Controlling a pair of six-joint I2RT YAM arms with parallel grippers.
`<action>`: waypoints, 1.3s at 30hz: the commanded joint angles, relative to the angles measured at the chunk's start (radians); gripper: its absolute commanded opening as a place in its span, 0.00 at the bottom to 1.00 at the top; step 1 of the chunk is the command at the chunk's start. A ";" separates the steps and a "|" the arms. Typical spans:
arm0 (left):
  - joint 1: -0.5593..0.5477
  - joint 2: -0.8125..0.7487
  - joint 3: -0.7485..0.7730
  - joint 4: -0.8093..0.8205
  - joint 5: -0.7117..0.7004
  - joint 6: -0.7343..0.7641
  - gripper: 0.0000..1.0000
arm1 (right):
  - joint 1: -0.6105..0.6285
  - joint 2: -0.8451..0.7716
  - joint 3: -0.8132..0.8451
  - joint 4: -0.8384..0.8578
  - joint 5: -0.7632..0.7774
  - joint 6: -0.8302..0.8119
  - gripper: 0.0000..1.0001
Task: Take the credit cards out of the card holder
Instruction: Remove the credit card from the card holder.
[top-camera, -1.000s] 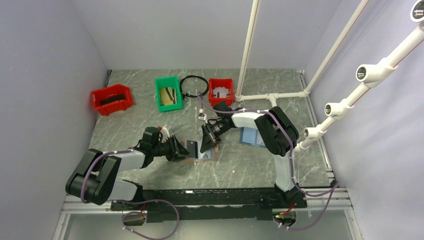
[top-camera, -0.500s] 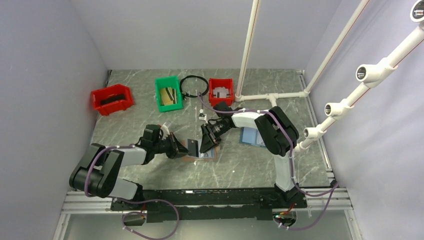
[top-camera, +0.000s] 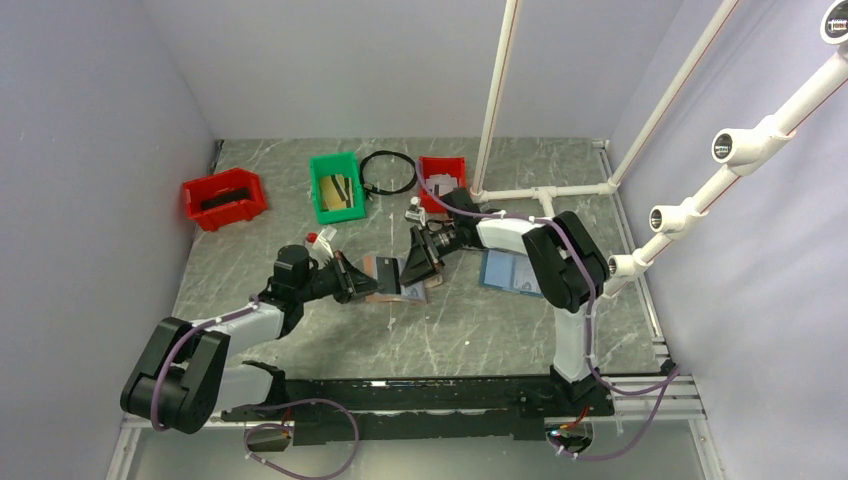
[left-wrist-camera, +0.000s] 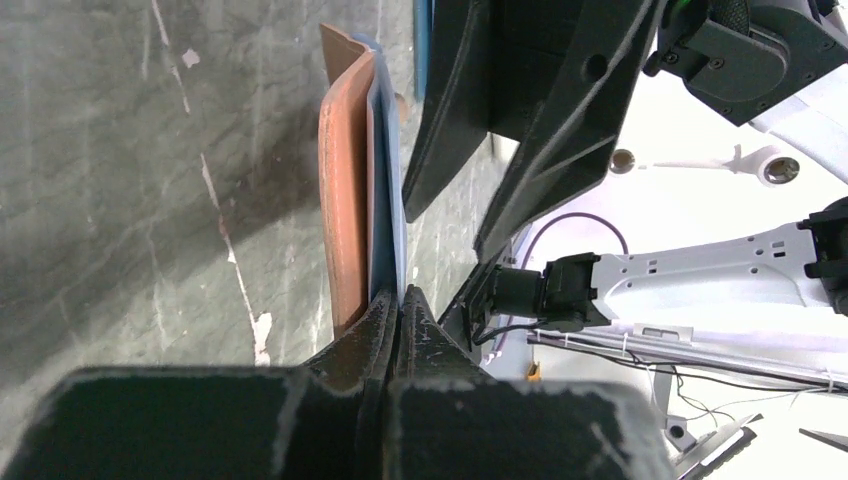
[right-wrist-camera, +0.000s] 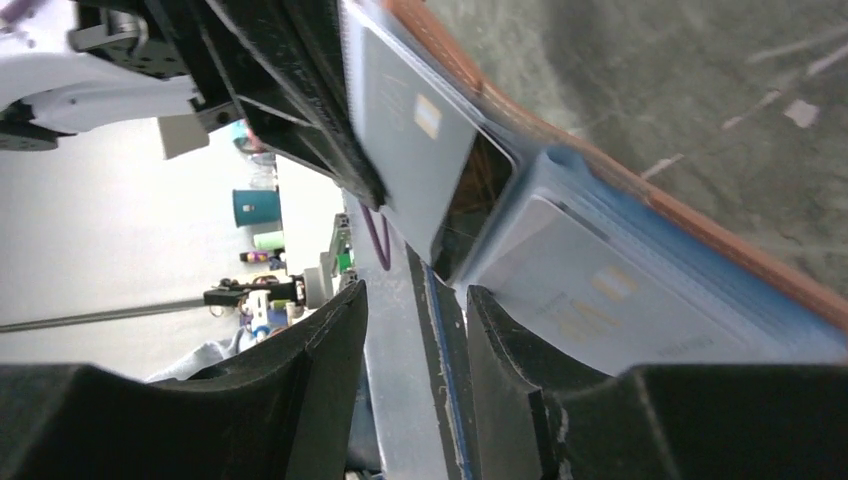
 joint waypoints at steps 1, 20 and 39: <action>0.002 -0.013 0.035 0.131 0.064 -0.031 0.00 | -0.005 -0.083 -0.019 0.130 -0.080 0.099 0.44; -0.030 0.014 0.087 0.331 0.050 -0.153 0.00 | -0.054 -0.116 -0.020 0.187 -0.074 0.197 0.53; -0.085 0.078 0.114 0.429 0.023 -0.196 0.00 | -0.060 -0.126 -0.043 0.317 -0.113 0.313 0.50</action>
